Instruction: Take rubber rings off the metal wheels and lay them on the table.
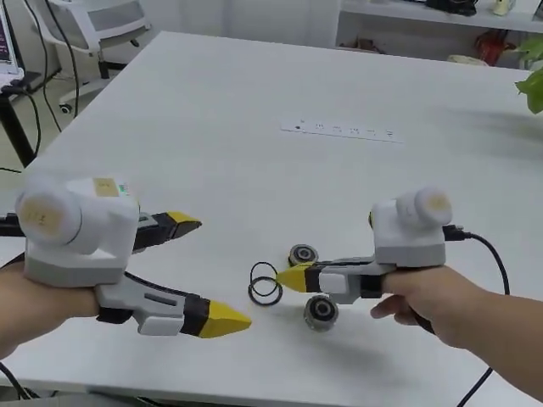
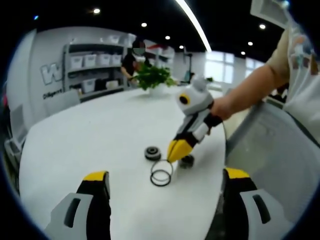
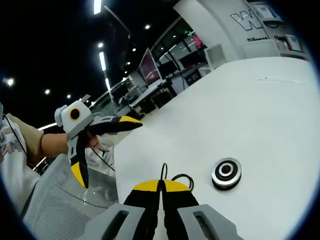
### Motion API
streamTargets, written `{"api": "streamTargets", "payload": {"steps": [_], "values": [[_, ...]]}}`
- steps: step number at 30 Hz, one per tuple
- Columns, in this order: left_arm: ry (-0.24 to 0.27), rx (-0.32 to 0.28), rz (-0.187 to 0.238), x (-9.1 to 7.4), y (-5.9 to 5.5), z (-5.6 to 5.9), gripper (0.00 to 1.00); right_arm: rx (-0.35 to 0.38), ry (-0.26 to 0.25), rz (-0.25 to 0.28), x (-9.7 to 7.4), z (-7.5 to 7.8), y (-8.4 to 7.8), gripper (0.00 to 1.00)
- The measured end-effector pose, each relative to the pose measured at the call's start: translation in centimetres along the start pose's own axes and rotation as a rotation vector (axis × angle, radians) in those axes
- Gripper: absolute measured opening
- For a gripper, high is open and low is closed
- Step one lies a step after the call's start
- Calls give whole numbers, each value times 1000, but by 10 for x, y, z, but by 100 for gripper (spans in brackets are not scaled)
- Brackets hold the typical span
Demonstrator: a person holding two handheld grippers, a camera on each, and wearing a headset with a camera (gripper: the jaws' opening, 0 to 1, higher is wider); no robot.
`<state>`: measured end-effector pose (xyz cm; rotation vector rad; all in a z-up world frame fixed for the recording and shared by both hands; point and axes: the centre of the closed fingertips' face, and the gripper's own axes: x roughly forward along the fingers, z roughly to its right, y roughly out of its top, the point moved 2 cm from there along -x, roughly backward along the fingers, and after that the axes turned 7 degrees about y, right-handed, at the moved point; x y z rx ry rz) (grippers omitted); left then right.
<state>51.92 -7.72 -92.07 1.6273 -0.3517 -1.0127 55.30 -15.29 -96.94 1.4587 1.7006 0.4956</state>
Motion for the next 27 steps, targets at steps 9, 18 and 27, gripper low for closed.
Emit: {"api": "streamTargets", "payload": {"steps": [9, 18, 27], "values": [[12, -19, -6, -2, -5, -2, 94, 22, 1, -24, 5, 4, -6, 0], [15, -24, -11, -3, -7, -4, 93, 26, -24, -33, 5, 14, -8, 0], [17, -34, -18, -1, -10, -7, 93, 31, -55, -51, 5, 21, -13, 0]]}}
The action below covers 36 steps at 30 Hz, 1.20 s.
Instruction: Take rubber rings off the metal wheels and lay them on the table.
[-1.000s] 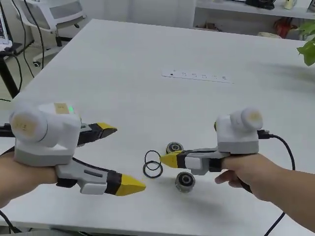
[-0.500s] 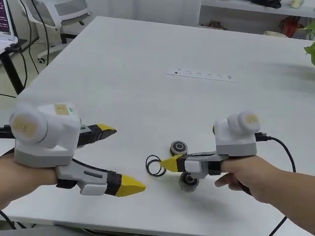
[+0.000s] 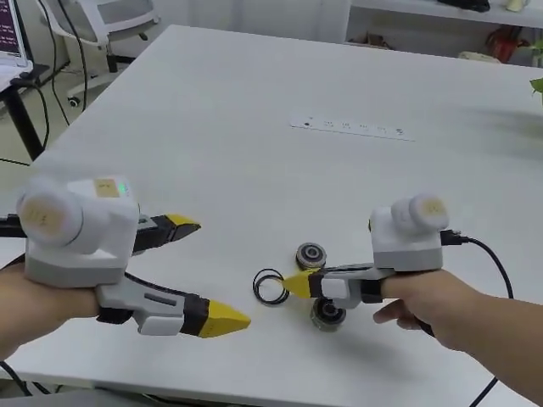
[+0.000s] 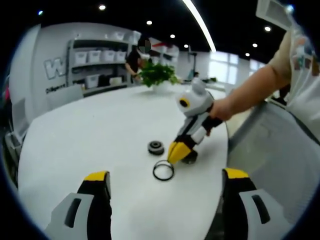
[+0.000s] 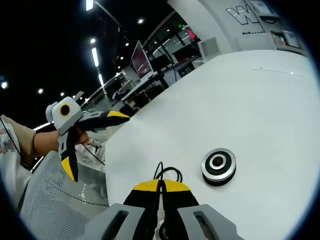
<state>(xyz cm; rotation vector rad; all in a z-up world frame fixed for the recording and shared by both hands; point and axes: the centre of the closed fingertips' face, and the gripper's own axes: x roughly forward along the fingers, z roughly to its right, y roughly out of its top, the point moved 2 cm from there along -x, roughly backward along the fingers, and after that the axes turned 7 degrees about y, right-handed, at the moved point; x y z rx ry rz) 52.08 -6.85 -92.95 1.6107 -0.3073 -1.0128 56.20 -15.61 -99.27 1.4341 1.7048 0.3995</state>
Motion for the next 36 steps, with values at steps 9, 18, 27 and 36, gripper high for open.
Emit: {"api": "streamTargets", "payload": {"steps": [9, 18, 27, 36], "values": [[-6, -5, -6, 2, -1, 1, 93, 11, -33, -8, 0, 6, -2, 0], [-10, -6, -20, 2, -3, 2, 92, 16, -53, -14, -1, 10, -3, 1], [-15, -4, -25, 2, -2, 3, 91, -5, -67, -21, -3, 10, -3, 13], [-16, 2, -26, 1, 3, 2, 91, -35, -63, 0, -8, 3, 6, 25]]}}
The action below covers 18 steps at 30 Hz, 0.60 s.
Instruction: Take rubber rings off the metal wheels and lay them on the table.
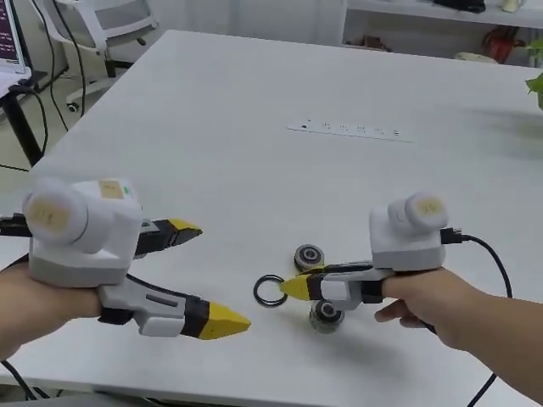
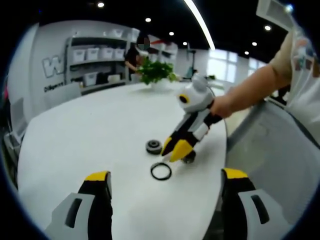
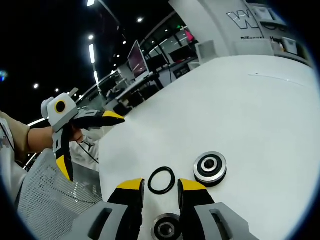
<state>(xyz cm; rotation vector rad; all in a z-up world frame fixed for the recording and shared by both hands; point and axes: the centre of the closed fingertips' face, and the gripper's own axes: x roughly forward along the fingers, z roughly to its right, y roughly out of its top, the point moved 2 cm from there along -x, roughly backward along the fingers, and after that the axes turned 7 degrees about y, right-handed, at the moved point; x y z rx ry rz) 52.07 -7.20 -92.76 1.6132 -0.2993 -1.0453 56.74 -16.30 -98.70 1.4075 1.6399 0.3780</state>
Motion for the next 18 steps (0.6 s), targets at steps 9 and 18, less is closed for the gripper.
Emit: {"api": "streamTargets", "payload": {"steps": [9, 18], "values": [[2, 14, 3, 3, 10, -4, 91, -55, 2, 26, -7, -8, 12, 31], [4, 32, 6, 9, 21, -10, 91, -114, -29, 63, -24, -3, 27, 36]]}}
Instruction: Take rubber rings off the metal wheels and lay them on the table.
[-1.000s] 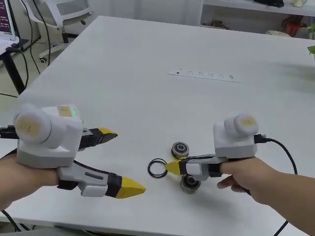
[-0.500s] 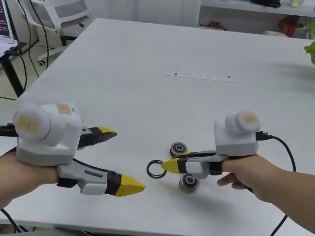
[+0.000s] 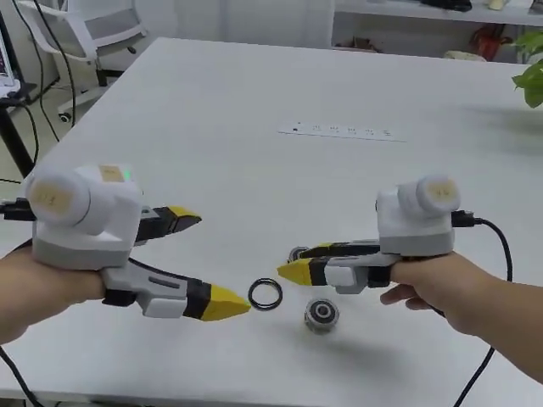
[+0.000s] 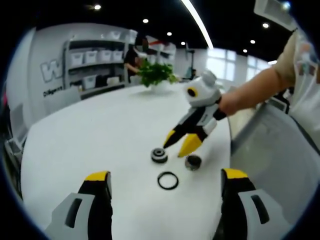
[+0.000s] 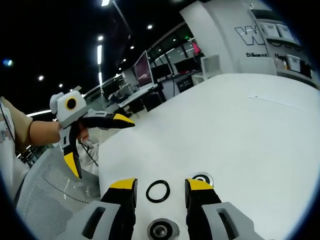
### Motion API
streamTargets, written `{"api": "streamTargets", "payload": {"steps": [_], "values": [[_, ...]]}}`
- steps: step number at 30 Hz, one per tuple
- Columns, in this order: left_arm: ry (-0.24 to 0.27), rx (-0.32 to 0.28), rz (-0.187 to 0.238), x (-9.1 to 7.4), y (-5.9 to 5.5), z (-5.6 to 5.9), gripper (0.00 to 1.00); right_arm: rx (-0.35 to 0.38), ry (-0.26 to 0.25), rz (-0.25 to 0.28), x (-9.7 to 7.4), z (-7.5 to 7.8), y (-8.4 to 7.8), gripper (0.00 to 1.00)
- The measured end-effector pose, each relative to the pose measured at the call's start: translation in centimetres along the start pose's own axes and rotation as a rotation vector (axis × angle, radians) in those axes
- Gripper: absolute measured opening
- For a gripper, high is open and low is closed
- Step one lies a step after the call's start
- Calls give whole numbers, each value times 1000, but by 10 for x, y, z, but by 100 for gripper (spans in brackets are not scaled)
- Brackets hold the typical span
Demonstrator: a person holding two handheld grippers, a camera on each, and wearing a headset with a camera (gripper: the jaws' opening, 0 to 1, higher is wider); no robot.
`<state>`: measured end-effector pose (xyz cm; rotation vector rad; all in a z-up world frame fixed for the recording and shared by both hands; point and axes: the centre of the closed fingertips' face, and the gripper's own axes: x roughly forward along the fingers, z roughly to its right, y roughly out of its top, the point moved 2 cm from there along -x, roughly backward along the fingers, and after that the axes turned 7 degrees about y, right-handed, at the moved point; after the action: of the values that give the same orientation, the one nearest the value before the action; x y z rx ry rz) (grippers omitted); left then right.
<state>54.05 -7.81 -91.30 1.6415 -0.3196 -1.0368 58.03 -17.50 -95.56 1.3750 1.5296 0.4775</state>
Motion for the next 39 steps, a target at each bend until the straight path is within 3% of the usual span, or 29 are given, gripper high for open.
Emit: {"api": "streamTargets", "payload": {"steps": [10, 17, 39], "values": [[-6, 11, 3, 14, 11, -6, 91, -40, -43, 14, -17, 14, 5, 39], [-15, 16, -3, 26, 16, -11, 87, -89, -71, -4, -23, 24, 2, 40], [-53, 9, -43, 64, 11, -11, 67, -149, -108, -66, -28, 50, -19, 37]]}}
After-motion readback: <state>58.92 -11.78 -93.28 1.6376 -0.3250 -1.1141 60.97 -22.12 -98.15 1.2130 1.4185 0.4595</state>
